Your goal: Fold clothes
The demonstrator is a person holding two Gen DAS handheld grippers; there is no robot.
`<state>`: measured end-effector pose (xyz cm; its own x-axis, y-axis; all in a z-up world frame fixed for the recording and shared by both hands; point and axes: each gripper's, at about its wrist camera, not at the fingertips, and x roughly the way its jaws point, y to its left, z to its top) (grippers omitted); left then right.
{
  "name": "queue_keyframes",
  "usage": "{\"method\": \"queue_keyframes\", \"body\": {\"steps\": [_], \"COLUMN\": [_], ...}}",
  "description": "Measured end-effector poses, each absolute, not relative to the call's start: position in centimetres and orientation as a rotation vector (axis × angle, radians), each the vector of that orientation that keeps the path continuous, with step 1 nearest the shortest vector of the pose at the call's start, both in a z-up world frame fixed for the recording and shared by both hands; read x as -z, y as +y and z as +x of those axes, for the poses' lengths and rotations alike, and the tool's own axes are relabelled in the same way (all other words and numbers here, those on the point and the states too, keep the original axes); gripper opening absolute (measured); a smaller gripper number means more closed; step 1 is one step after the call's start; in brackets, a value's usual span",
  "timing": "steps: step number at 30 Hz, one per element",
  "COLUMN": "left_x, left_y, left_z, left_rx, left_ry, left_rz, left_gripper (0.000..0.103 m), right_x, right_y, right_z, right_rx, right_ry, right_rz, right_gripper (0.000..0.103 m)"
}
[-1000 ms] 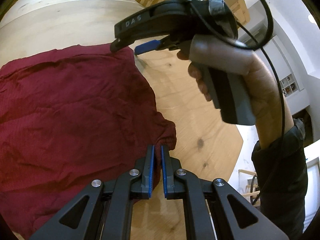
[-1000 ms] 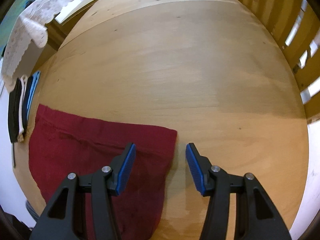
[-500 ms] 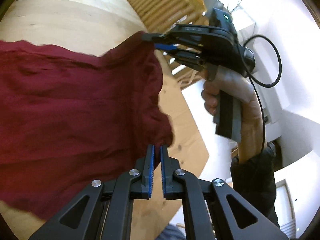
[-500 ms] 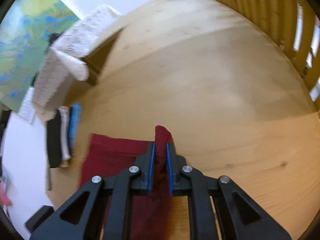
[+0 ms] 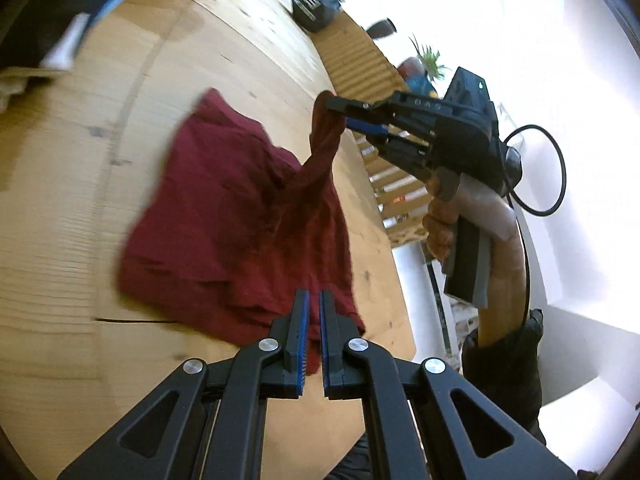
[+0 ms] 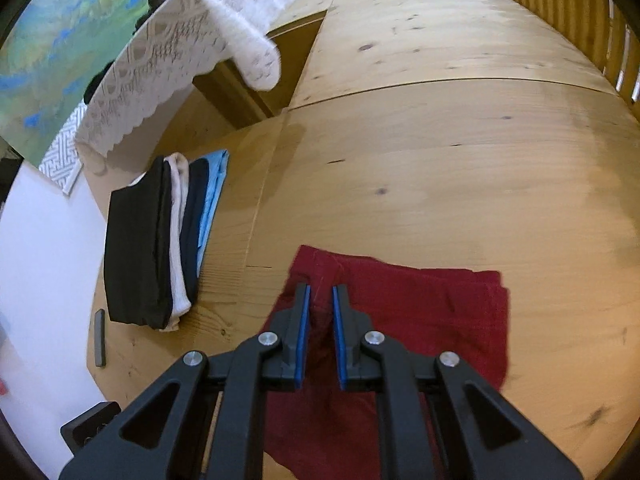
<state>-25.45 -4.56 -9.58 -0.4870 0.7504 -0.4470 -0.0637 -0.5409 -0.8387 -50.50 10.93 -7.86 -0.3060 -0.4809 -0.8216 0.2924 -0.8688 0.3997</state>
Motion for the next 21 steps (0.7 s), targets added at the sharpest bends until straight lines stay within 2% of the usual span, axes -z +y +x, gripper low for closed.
{"method": "queue_keyframes", "body": {"steps": [6, 9, 13, 15, 21], "left_x": [10.5, 9.8, 9.3, 9.2, 9.4], "left_y": [-4.9, -2.6, 0.5, 1.6, 4.5], "left_z": [-25.2, -26.0, -27.3, -27.8, -29.1], "left_rx": [-2.055, -2.071, -2.154, -2.203, -2.327], "left_ry": [-1.083, -0.971, -0.776, -0.673, -0.386], "left_rz": [-1.188, -1.218, -1.269, -1.290, -1.349], "left_gripper": [0.004, 0.021, 0.032, 0.036, 0.037], "right_x": [8.2, 8.4, 8.8, 9.0, 9.0], "right_y": [8.5, 8.9, 10.0, 10.3, 10.1], "right_z": [-50.6, -50.9, -51.1, -51.2, -51.0], "right_rx": [2.226, 2.238, 2.234, 2.229, 2.208], "right_ry": [-0.196, -0.199, -0.198, -0.192, -0.141], "right_rz": [1.484, 1.503, 1.523, 1.528, 1.525], "right_gripper": [0.011, 0.011, 0.011, 0.011, 0.011]}}
